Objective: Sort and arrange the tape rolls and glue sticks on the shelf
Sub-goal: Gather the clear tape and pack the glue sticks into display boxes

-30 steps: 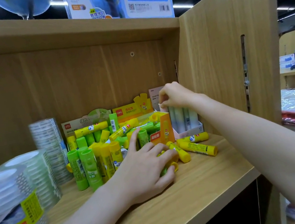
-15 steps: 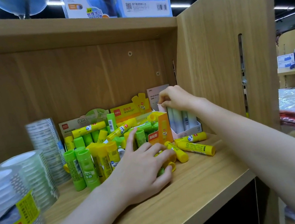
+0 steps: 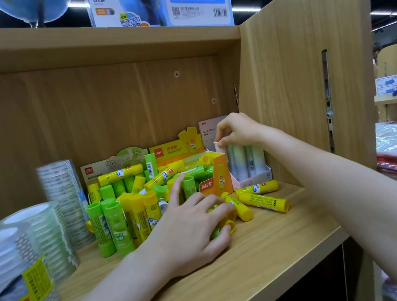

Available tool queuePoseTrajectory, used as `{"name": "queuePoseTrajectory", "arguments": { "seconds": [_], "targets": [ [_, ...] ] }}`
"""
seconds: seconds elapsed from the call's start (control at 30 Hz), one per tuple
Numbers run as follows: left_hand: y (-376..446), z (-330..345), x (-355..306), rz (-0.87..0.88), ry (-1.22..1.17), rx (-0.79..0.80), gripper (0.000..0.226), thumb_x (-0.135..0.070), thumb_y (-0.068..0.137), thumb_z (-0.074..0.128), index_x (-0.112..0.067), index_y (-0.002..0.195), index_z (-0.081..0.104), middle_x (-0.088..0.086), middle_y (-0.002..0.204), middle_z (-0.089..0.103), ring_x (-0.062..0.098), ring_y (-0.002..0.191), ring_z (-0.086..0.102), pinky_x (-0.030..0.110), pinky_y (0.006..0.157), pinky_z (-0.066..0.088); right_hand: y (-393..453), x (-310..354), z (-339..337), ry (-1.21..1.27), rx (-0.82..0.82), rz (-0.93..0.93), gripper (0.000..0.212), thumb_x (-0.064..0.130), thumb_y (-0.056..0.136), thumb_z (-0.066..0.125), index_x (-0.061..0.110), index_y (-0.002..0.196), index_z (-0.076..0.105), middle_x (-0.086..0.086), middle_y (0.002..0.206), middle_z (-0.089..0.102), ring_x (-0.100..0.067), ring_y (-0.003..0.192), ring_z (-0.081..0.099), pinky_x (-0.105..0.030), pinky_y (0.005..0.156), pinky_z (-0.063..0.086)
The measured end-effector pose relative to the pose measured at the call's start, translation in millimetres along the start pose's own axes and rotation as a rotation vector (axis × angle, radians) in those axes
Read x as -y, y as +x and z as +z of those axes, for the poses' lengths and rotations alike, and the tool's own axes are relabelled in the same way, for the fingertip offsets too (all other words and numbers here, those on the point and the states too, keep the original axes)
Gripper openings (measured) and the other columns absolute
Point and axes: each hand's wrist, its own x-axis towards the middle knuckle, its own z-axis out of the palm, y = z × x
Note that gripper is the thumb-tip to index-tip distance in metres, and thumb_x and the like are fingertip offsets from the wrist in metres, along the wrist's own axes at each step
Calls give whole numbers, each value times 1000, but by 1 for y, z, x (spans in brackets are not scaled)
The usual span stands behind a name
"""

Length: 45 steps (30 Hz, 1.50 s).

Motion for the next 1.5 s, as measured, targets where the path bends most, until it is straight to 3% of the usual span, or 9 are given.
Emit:
{"name": "queuePoseTrajectory", "arguments": {
  "seconds": [0.17,0.33,0.53,0.67,0.73,0.8,0.87,1.03,1.5],
  "targets": [
    [1,-6,-4,7,26,-20,40,-43,89,36,-27,109,67,-9,100,69,9,108,60,52,112,6,-8,5,13,36,-73,-5,7,15,81,70,8,81,68,-3,85,64,-13,83,57,-27,73,46],
    [8,-9,-14,-9,61,-12,44,-40,91,33,-19,99,70,-5,93,72,13,106,63,45,113,9,-13,1,15,-79,-169,50,12,19,83,69,9,78,65,-10,88,66,-21,85,56,-27,69,37],
    [41,-5,-31,-50,120,-86,48,-36,90,32,-9,96,72,3,87,73,18,94,67,38,109,17,-17,-3,12,-139,-120,-37,10,19,86,63,11,92,66,-7,101,67,-23,99,58,-35,84,43],
    [61,7,-30,-75,169,-68,54,-42,92,24,-18,96,73,0,81,72,19,86,66,37,106,18,-16,-17,6,-42,-94,-81,9,16,86,63,12,92,66,-6,100,66,-18,92,58,-28,77,44],
    [63,11,-22,-115,148,14,64,-50,89,15,-22,105,70,-1,93,72,17,98,63,36,106,15,-16,-24,5,2,-108,-121,9,16,84,64,12,91,67,-6,98,67,-16,92,58,-27,76,44],
    [62,14,-13,-184,74,131,80,-57,80,-1,-27,122,60,-6,119,64,13,117,53,31,108,14,-14,-26,6,2,-129,-157,9,16,84,64,11,91,68,-6,97,67,-17,93,58,-31,78,46],
    [61,17,-10,-209,32,161,88,-57,73,-8,-29,130,53,-11,131,56,9,123,47,28,107,18,-12,-27,7,-5,-152,-171,8,16,85,64,12,90,68,-6,96,66,-19,93,58,-32,78,46],
    [62,20,-12,-206,27,148,88,-56,74,-10,-29,129,53,-13,131,55,8,121,47,28,107,21,-16,-25,4,56,-241,-156,7,16,87,62,14,91,67,-7,97,64,-21,100,54,-37,84,47],
    [60,20,-13,-227,10,176,88,-56,75,-10,-24,125,55,-8,124,59,13,117,49,29,106,18,-15,-23,8,-55,-119,-116,12,23,89,59,17,94,68,-9,106,58,-22,105,52,-34,88,42]
  ]
}}
